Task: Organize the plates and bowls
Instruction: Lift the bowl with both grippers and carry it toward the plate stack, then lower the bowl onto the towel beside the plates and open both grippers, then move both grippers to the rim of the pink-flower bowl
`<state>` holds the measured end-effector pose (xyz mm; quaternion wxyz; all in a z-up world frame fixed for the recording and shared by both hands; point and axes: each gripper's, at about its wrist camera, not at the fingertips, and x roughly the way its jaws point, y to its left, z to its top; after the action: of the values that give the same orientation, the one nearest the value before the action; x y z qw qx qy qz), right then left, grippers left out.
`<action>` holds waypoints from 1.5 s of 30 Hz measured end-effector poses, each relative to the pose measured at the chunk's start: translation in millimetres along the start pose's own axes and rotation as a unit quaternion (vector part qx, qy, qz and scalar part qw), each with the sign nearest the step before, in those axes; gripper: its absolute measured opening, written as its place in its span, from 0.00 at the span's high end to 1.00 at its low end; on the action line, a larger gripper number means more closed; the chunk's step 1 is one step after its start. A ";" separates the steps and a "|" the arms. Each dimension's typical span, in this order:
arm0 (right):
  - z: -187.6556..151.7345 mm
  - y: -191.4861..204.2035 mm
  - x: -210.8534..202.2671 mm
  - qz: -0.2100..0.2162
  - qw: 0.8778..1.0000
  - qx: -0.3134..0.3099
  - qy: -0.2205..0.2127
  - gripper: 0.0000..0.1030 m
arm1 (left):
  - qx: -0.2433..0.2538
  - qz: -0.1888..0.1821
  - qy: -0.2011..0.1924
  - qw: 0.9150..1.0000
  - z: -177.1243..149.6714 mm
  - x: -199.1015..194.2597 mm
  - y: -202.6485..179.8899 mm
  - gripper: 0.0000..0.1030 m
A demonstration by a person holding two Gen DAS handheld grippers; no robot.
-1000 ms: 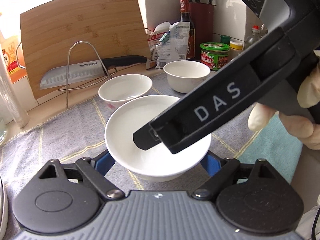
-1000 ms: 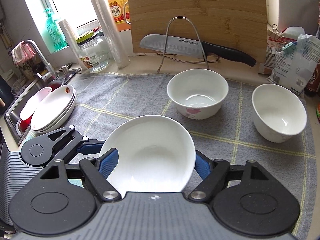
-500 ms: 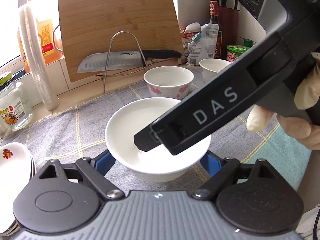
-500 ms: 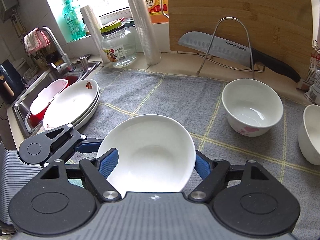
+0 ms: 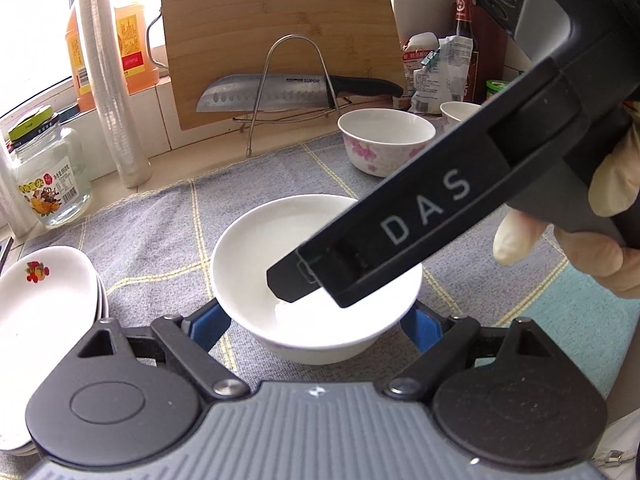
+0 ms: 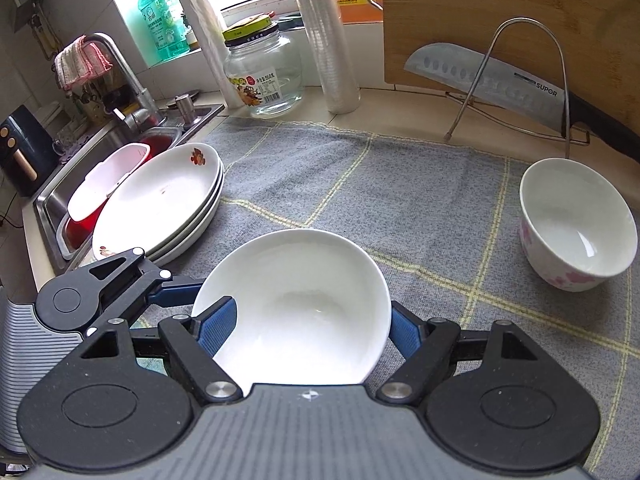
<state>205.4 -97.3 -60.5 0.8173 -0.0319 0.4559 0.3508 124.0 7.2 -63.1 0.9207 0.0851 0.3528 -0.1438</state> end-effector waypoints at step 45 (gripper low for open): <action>-47.3 -52.7 -67.0 -0.155 0.985 -0.001 -0.080 0.00 | 0.002 0.012 0.024 1.000 11.8 -21.0 -37.1 0.01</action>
<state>180.3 -191.0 -50.7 0.8957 -0.0753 0.3781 0.2215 104.4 -26.6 -42.3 0.9135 0.0945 0.3734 -0.1308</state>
